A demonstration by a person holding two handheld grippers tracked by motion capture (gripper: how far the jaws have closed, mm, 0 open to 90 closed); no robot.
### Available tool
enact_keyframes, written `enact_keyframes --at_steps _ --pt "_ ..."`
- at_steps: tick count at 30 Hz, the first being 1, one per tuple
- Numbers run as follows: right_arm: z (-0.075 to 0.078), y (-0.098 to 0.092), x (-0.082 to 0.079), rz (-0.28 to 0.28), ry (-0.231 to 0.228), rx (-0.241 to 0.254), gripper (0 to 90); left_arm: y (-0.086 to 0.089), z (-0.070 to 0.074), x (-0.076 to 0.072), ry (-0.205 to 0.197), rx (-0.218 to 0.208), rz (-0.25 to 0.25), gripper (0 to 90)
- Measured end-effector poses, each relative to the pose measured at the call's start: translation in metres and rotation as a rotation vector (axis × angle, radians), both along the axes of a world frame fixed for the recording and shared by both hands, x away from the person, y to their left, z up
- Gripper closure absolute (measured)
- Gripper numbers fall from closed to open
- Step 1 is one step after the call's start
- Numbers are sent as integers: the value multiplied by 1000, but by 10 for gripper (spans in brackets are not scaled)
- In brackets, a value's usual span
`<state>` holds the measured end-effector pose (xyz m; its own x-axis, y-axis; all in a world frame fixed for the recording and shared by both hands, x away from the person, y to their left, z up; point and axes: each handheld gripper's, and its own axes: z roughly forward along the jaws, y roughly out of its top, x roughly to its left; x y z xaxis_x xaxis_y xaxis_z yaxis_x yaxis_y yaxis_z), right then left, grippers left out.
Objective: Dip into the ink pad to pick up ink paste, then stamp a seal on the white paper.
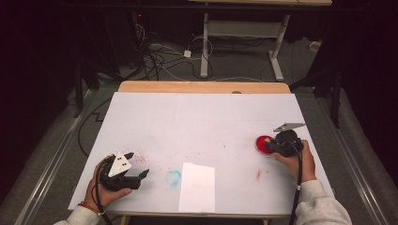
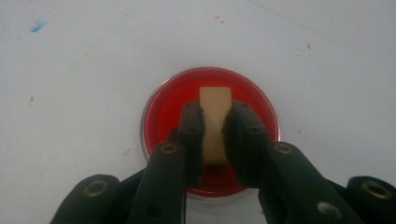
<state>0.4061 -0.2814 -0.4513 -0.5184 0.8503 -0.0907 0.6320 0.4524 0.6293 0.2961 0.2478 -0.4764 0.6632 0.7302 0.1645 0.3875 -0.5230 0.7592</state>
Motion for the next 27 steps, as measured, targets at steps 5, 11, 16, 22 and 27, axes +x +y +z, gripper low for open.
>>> enact_keyframes --at_steps 5,11,16,22,27 --pt "0 0 0 -4 1 3 763 0 1 0 -3 1 -5 189" --pt "-1 0 -1 -8 1 1 763 -1 0 -1 0 0 -6 188" --pt "-1 2 -1 -6 -3 -16 763 -1 0 -2 3 1 -7 188" --pt "-1 0 -1 -5 0 4 763 0 0 -2 -2 -1 -4 189" --pt "-1 -1 -1 -1 -3 4 763 -1 0 -3 -2 7 -7 188"
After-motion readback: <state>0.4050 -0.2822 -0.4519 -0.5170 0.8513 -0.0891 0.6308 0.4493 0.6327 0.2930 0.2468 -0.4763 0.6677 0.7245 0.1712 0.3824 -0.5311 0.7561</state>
